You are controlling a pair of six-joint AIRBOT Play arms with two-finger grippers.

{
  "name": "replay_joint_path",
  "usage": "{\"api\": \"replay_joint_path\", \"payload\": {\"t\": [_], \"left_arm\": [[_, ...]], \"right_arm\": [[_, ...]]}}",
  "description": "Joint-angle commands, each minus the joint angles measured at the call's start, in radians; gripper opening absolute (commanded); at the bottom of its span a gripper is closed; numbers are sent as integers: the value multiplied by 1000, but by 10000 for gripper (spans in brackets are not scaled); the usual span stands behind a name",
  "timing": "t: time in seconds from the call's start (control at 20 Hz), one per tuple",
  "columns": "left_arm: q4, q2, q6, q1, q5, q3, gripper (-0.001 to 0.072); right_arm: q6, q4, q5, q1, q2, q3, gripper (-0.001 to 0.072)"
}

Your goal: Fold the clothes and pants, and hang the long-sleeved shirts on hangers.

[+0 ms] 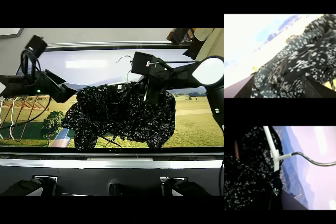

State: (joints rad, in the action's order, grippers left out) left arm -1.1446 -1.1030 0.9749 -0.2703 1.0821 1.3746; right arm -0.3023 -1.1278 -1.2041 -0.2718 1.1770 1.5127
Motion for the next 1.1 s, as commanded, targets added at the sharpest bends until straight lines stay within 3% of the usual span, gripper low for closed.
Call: {"api": "replay_joint_path", "payload": {"t": [0.0, 0.3, 0.5, 0.6, 0.75, 0.8, 0.9, 1.0, 1.05], "left_arm": [[47, -51, -189, -27, 35, -1, 671], [269, -126, -337, -31, 56, -1, 669], [293, -167, -351, -31, 90, -1, 660], [305, -186, -352, -31, 111, -2, 523], [307, -194, -389, -31, 111, -1, 143], [307, -194, -400, -30, 111, -1, 61], [306, -193, -400, -30, 110, -1, 28], [306, -189, -400, -29, 103, -1, 26], [302, -186, -400, -29, 103, -1, 26]], "right_arm": [[27, 22, -2, -1, 15, 1, 28], [31, 36, -59, -1, 23, 0, 28], [46, 37, -54, -1, 23, -1, 28], [46, 37, -53, -1, 23, -1, 28], [45, 37, -52, -1, 23, -1, 29], [45, 37, -49, -1, 23, -1, 30], [15, 40, -50, -1, 23, -1, 31], [-48, 34, -48, -1, 19, 0, 141], [-84, 16, -41, 0, 10, 0, 151]]}}
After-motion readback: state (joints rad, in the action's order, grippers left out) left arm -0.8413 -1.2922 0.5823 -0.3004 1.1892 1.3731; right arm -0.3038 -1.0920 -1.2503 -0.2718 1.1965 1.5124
